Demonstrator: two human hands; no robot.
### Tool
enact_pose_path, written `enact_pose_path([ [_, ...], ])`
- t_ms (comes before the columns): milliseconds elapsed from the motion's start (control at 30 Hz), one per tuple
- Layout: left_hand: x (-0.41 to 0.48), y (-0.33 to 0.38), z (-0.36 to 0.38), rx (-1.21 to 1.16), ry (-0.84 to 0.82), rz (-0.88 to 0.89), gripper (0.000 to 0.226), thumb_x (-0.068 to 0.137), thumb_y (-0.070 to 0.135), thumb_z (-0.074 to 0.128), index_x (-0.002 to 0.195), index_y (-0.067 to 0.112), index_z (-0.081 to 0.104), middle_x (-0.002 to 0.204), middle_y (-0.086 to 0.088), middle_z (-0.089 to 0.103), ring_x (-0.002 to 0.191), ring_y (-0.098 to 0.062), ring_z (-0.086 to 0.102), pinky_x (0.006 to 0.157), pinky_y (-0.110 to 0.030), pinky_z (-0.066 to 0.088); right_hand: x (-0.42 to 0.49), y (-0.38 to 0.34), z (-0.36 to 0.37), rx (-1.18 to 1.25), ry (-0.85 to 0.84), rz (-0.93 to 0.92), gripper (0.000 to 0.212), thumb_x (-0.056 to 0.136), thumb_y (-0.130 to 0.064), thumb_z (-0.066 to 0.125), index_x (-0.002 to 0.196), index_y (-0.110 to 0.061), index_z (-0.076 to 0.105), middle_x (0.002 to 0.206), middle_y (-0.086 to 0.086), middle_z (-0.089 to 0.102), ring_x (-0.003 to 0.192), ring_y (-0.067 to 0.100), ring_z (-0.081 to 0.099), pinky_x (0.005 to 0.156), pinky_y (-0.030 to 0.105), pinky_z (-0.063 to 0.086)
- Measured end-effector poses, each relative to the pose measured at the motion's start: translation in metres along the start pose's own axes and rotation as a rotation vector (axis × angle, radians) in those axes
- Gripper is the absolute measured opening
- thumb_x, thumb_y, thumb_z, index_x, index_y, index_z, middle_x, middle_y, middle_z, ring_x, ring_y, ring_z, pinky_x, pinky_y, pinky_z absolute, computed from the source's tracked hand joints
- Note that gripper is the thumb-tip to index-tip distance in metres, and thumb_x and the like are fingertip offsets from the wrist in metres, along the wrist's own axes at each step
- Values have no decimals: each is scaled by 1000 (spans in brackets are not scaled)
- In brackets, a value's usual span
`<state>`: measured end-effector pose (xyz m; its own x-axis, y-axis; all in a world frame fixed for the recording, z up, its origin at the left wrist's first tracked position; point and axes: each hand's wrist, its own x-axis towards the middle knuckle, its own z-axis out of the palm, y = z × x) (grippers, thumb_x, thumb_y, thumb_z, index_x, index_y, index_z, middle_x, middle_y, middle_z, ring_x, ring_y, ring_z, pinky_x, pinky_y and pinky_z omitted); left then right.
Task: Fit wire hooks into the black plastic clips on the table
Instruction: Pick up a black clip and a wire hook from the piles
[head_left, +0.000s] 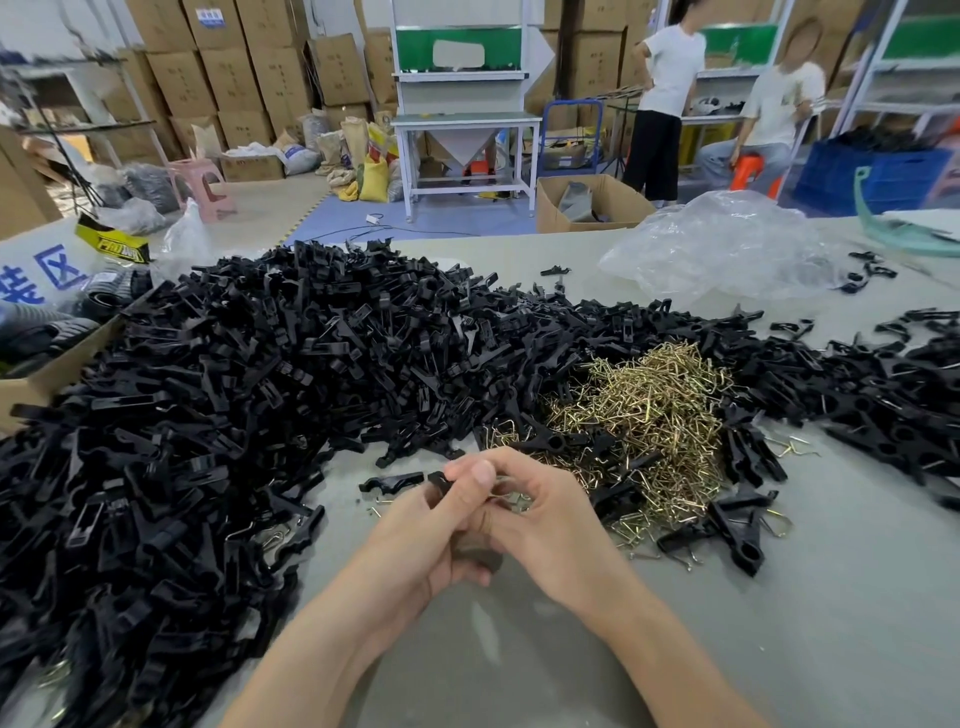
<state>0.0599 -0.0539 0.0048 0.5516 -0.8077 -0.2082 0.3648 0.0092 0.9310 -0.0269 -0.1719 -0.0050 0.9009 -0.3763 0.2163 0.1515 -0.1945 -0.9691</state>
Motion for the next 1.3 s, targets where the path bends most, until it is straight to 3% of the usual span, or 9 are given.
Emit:
enact_pose_path([
  [233, 1, -2, 2, 18, -4, -7, 45, 70, 55, 77, 85, 13, 76, 88, -13, 68, 68, -21, 64, 54, -30, 53, 2, 4, 6, -109, -33, -1, 37, 81, -6, 79, 112, -27, 72, 113, -11, 69, 105, 11, 67, 93, 37, 55],
  [333, 0, 0, 6, 24, 8, -8, 57, 73, 67, 73, 84, 11, 70, 86, -11, 67, 68, -20, 63, 55, -31, 54, 3, 4, 7, -143, -52, -25, 34, 82, -5, 77, 111, -20, 71, 111, -10, 66, 104, 14, 65, 91, 36, 54],
  [467, 0, -1, 9, 19, 51, 4, 46, 70, 63, 66, 67, 16, 62, 80, -10, 66, 67, -20, 62, 58, -32, 55, 3, 6, 6, -139, -50, -32, 34, 83, -8, 78, 113, -23, 70, 109, -12, 66, 101, 9, 65, 89, 28, 54],
  [667, 0, -5, 6, 173, 62, 85, 53, 76, 75, 62, 61, 25, 71, 77, -3, 70, 70, -17, 64, 65, -35, 53, 5, 11, 8, -85, -47, 7, 39, 83, -13, 81, 114, -33, 69, 108, -9, 69, 93, 21, 66, 85, 48, 55],
  [733, 1, -7, 4, 236, 93, 123, 53, 73, 77, 58, 63, 26, 71, 74, -1, 70, 69, -20, 63, 68, -37, 51, 4, 12, 8, -48, -50, 19, 38, 84, -12, 80, 116, -31, 69, 108, -4, 70, 90, 29, 65, 77, 45, 59],
  [867, 1, -9, 6, 262, 163, 136, 54, 74, 75, 55, 62, 25, 69, 76, -1, 73, 62, -14, 64, 56, -29, 49, 5, 11, 12, 27, -64, 22, 46, 83, -4, 79, 114, -36, 70, 104, -12, 65, 74, 16, 59, 58, 26, 55],
  [1000, 1, -10, 8, 245, 208, 139, 53, 85, 62, 49, 73, 16, 72, 74, -2, 72, 58, -20, 61, 53, -33, 46, 6, 12, 14, 33, -53, 12, 53, 81, 2, 78, 122, -29, 68, 115, -11, 63, 77, 14, 65, 51, 27, 53],
  [1200, 3, -13, 9, 400, 256, 205, 51, 108, 36, 25, 92, 39, 73, 83, 6, 76, 69, -8, 70, 50, -22, 51, 4, 14, 14, -28, -18, 17, 83, 78, 6, 74, 136, -47, 46, 117, -24, 64, 109, 2, 63, 85, 13, 51],
  [1300, 4, -13, 9, 444, 286, 175, 57, 107, 32, 20, 86, 38, 73, 83, 6, 76, 71, -8, 71, 54, -22, 52, 3, 14, 14, -79, -26, -11, 81, 77, 7, 69, 134, -46, 48, 116, -24, 64, 109, 2, 64, 87, 13, 50],
])
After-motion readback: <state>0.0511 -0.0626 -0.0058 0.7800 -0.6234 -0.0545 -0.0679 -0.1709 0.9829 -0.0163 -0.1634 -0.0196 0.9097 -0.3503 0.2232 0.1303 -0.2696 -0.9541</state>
